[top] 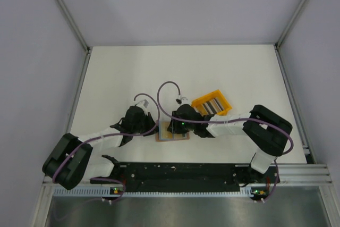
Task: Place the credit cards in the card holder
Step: Insert the credit card into the card holder.
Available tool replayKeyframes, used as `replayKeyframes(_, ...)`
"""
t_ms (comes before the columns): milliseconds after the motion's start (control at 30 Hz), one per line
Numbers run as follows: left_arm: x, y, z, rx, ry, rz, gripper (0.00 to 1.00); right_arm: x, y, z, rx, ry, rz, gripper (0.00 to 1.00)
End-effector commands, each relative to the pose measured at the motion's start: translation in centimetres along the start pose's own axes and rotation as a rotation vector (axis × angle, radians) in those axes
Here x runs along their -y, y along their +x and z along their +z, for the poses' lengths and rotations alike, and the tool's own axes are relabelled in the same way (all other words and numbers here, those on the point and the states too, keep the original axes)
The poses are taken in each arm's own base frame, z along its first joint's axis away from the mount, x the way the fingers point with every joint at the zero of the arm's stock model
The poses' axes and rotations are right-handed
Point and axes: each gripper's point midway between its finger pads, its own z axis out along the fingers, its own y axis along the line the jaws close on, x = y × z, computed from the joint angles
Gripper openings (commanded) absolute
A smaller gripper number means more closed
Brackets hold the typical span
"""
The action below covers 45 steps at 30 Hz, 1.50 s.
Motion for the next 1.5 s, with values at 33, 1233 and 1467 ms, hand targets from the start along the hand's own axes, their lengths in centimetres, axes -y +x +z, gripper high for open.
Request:
replayKeyframes(33, -0.6, -0.3, 0.1, 0.014, -0.030, 0.020, 0.00, -2.0, 0.0, 0.3, -0.008, -0.062, -0.026, 0.24)
replayKeyframes(1233, 0.2, -1.5, -1.9, 0.016, -0.074, 0.058, 0.00, 3.2, -3.1, -5.3, 0.112, 0.210, -0.187, 0.44)
replayKeyframes(1467, 0.3, -1.6, -1.8, 0.016, -0.069, 0.061, 0.00, 3.3, -2.6, -4.7, 0.094, 0.226, -0.190, 0.45)
